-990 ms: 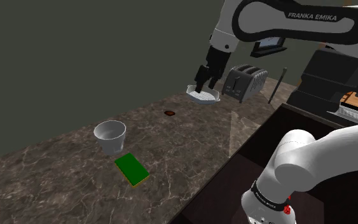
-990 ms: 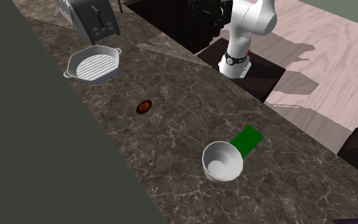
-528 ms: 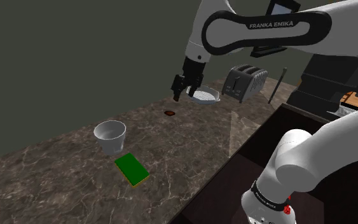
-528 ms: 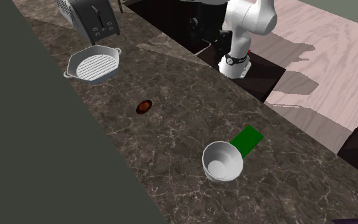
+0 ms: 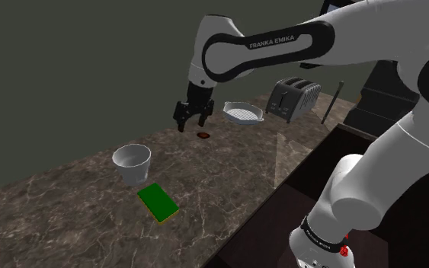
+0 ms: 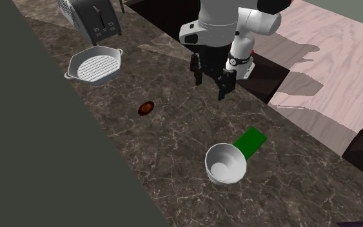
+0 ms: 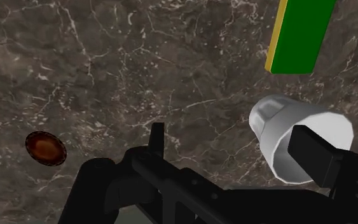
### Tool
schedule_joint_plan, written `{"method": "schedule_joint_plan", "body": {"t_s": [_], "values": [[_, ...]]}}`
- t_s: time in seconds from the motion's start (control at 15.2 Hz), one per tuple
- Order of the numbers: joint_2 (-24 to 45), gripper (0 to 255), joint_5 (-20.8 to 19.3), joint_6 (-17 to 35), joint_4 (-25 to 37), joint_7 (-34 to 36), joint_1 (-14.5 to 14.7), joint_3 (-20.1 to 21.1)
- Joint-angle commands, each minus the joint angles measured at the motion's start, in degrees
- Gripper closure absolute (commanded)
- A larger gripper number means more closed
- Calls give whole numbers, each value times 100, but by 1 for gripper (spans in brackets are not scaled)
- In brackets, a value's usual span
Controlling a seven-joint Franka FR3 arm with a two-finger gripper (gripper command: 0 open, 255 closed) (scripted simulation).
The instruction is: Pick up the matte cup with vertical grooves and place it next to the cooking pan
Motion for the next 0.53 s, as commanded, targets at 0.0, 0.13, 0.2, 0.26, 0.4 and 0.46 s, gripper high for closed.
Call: {"method": "schedule_joint_plan", "body": {"t_s": [0.0, 0.13, 0.2, 0.26, 0.4, 0.46], "values": [[437, 0, 0, 191, 238, 124, 43, 89], [849, 0, -20, 322, 510, 253, 92, 169], [1058, 0, -36, 379, 656, 319, 117, 206], [1268, 0, -56, 430, 810, 386, 145, 240], [1692, 0, -105, 515, 1139, 519, 206, 299], [1906, 0, -133, 547, 1315, 585, 241, 324]]}}
